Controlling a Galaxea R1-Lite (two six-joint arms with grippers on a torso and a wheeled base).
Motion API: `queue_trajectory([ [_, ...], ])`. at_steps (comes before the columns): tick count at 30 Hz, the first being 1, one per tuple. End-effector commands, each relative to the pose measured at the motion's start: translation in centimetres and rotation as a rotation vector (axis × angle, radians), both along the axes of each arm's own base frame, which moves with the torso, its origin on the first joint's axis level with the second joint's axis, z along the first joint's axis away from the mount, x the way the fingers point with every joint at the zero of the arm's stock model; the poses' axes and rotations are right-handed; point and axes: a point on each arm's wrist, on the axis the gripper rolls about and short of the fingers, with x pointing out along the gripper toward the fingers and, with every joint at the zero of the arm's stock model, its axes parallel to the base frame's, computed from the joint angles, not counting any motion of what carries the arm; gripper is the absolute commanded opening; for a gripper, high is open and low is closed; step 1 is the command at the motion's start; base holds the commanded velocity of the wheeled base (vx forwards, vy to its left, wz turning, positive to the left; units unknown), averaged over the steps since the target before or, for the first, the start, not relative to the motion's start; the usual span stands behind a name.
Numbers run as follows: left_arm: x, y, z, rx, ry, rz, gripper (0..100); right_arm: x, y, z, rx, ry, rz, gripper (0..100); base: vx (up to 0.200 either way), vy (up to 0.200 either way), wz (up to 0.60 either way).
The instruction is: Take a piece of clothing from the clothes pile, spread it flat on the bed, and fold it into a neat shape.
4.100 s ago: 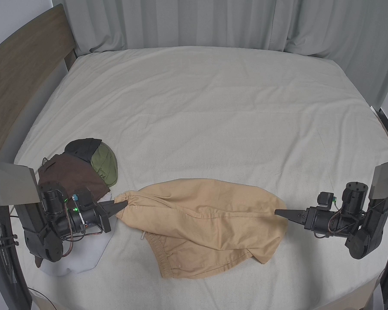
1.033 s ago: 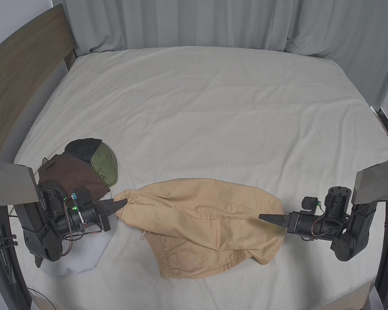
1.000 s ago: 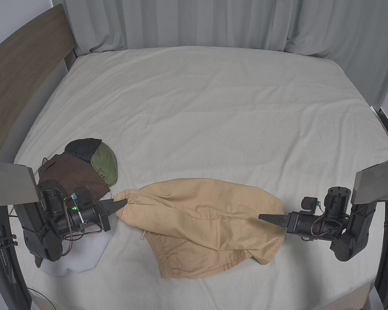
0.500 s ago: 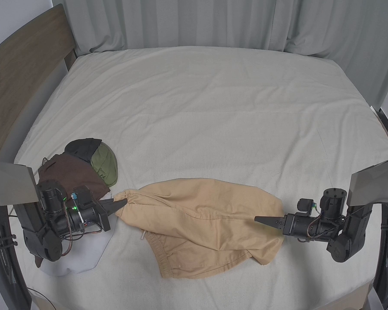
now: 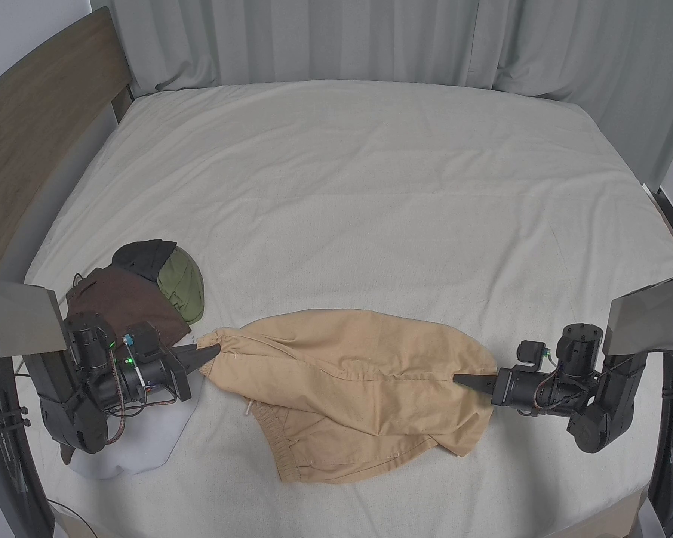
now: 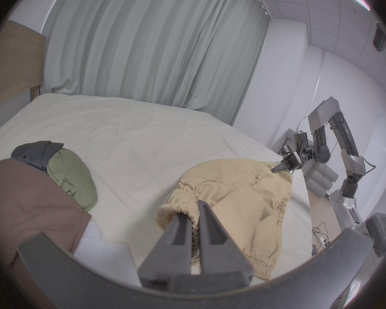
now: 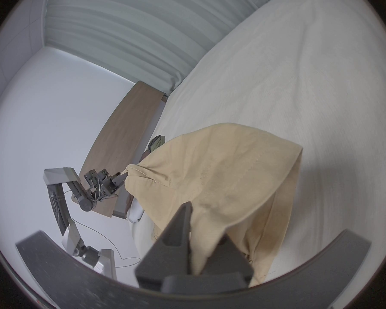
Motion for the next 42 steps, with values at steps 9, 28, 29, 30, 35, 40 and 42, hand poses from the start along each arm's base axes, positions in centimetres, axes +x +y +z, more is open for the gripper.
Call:
queue_trajectory([
  [9, 0.4, -0.1, 1.0, -0.006, -0.045, -0.003, 0, 1.2, 0.2, 1.0, -0.021, -0.113, 0.016, 0, 0.000, 0.000, 0.00],
  [28, 0.2, -0.7, 5.3, -0.122, -0.085, -0.005, 0, -0.3, 0.2, 6.2, -0.001, -0.262, 0.029, 0, 0.000, 0.000, 0.00],
  [29, 0.1, -0.8, 5.4, -0.128, -0.084, -0.007, 0, -0.4, 0.2, 6.3, -0.001, -0.265, 0.029, 0, 0.000, 0.000, 0.00],
  [30, 0.1, -0.9, 5.8, -0.141, -0.083, -0.007, 0, -0.4, 0.2, 6.4, -0.001, -0.268, 0.030, 0, 0.000, 0.000, 0.00],
  [35, 0.3, -1.0, 6.8, -0.166, -0.102, -0.005, 0, -0.4, 0.2, 6.5, -0.015, -0.290, 0.035, 0, 0.000, 0.000, 0.00],
  [40, 0.6, -1.0, 7.4, -0.171, -0.129, 0.004, 0, -0.5, 0.2, 7.1, -0.019, -0.320, 0.039, 0, 0.000, 0.000, 0.00],
  [42, 0.5, -1.0, 7.7, -0.173, -0.138, 0.003, 0, -0.6, 0.2, 7.3, -0.018, -0.326, 0.038, 0, 0.000, 0.000, 0.00],
])
